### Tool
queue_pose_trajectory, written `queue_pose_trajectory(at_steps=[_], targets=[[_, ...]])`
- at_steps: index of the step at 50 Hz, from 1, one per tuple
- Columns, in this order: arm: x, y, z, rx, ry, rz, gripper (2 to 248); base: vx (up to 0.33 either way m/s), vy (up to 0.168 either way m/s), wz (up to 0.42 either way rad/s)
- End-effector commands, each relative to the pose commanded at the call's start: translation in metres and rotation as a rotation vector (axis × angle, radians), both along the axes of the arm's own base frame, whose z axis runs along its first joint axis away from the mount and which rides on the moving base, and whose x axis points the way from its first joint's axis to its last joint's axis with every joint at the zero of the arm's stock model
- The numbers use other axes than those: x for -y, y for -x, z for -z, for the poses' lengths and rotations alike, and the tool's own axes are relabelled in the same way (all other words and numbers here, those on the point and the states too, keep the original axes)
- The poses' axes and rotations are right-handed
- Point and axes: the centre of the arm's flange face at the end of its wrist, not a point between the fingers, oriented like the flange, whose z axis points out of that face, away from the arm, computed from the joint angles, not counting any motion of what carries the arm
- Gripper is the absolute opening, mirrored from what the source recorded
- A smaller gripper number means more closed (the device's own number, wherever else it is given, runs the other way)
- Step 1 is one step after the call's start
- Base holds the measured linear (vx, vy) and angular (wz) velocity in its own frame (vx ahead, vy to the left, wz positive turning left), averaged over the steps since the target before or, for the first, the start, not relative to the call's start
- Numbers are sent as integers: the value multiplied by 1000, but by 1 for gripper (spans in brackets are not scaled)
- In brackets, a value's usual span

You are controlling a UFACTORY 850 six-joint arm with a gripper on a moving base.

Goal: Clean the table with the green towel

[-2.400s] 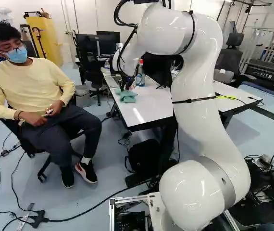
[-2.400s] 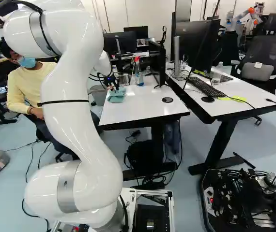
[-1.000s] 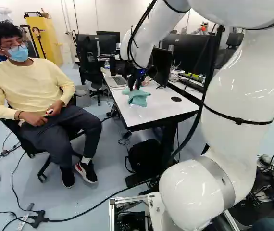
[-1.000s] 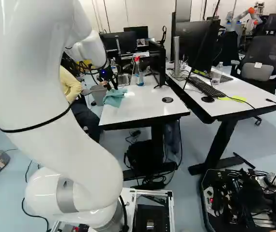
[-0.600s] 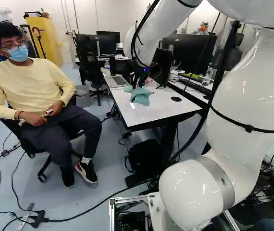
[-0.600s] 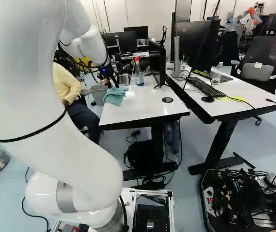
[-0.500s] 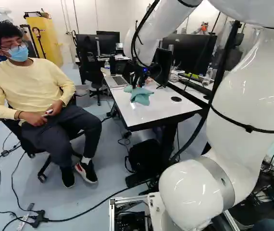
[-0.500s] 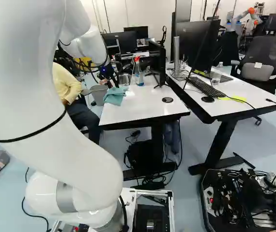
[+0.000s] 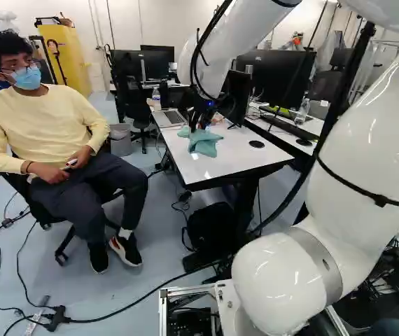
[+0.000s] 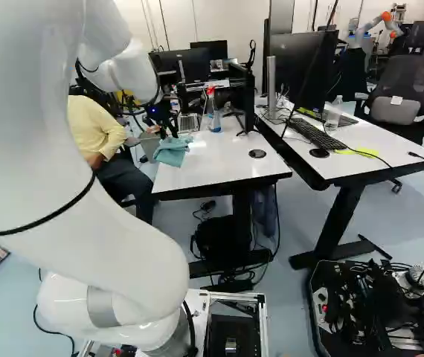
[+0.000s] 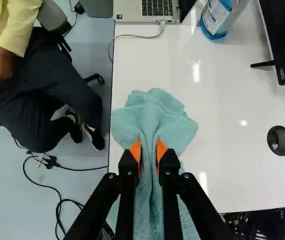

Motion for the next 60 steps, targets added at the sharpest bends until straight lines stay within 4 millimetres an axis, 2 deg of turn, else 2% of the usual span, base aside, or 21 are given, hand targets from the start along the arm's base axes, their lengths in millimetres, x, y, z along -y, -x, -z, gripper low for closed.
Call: queue_pose_trajectory(at_steps=[12, 26, 27, 31, 32, 37, 38, 42, 43, 47, 48, 52, 53, 60], targets=[[-1, 23, 1, 2, 0, -14, 56, 0, 0, 0], [-1, 28, 1, 2, -1, -16, 60, 0, 0, 0], [-1, 28, 1, 2, -1, -16, 89, 0, 0, 0], [-1, 28, 1, 2, -1, -16, 89, 0, 0, 0], [-1, 28, 1, 2, -1, -16, 124, 0, 0, 0], [-1, 28, 1, 2, -1, -16, 124, 0, 0, 0], [-1, 28, 1, 2, -1, -16, 159, 0, 0, 0], [-1, 28, 1, 2, -1, -16, 159, 0, 0, 0], [-1, 28, 1, 2, -1, -16, 195, 0, 0, 0], [-1, 28, 1, 2, -1, -16, 195, 0, 0, 0], [-1, 28, 1, 2, -1, -16, 232, 0, 0, 0], [-1, 28, 1, 2, -1, -16, 232, 0, 0, 0], [-1, 28, 1, 2, -1, -16, 247, 0, 0, 0], [-1, 28, 1, 2, -1, -16, 247, 0, 0, 0]])
